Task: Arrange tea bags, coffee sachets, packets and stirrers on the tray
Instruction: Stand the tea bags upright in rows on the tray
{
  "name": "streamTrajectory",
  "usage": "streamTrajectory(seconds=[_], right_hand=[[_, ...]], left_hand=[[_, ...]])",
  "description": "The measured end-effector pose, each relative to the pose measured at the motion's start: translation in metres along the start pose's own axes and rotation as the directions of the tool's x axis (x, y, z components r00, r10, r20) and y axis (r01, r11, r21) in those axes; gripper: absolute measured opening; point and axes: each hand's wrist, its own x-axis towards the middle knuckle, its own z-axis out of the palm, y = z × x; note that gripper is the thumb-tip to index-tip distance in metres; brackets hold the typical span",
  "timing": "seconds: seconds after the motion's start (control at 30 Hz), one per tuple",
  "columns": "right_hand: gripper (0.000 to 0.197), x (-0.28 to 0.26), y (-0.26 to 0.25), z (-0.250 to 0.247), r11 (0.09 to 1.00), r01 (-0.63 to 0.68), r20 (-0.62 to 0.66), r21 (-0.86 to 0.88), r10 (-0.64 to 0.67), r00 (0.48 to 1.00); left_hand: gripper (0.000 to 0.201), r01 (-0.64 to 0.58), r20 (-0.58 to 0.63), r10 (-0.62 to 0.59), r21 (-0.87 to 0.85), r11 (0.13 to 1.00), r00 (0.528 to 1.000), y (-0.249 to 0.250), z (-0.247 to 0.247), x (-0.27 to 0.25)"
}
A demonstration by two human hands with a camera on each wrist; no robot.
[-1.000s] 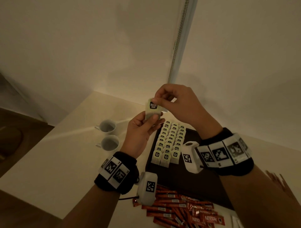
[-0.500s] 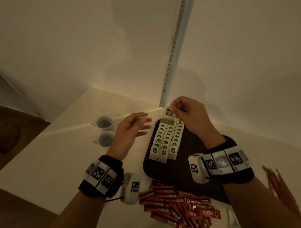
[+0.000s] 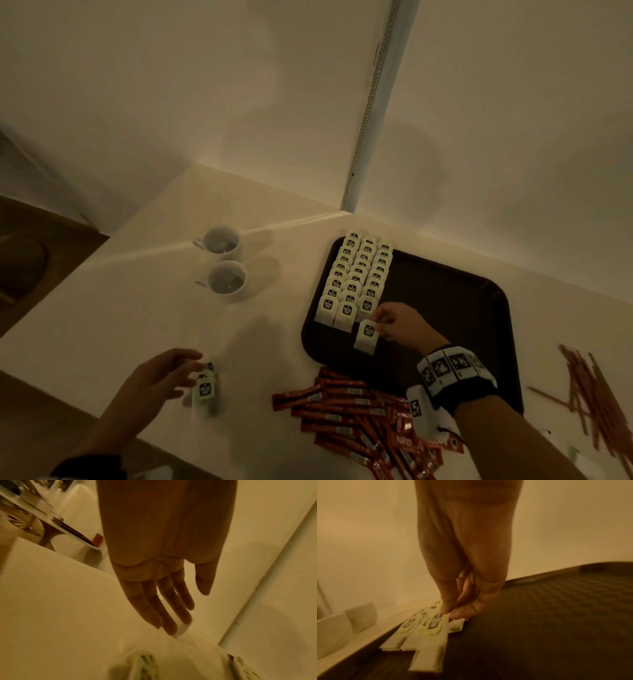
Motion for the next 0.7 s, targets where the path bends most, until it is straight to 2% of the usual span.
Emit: streamTrajectory(seconds=[0.17,0.33,0.47,0.6,0.7], right_hand=[[0.007,0.019,0.006,0.007,0.998,-0.042,-0.144,0.038,0.047,0.989],[0.006,0.028,0.005,0.011,0.997,-0.064,-0.188,0.040,0.070,0.980],[0.009,0.027,0.001,0.013,0.996,-0.041,-0.229,0.077,0.058,0.972],[0.015,0.007,-0.015,0.015,0.993,0.072,-0.287,0.092,-0.043,0.957],[0.009,-0.024,-0.022,0.025,0.978,0.200,-0.164,0.064,-0.187,0.968]], left_hand=[[0.018,0.091,-0.066,-0.095,-0.060,0.994,0.993,-0.025,-0.010,-0.016],[0.018,0.116,-0.074,-0.125,-0.116,0.986,0.989,-0.027,-0.011,-0.019],[0.017,0.067,-0.068,-0.072,-0.074,0.995,0.995,-0.022,-0.009,-0.016],[0.013,-0.042,-0.142,0.052,0.075,0.996,0.988,-0.017,-0.006,-0.007],[0.020,-0.064,-0.194,0.118,0.265,0.962,0.974,-0.020,-0.004,0.005]])
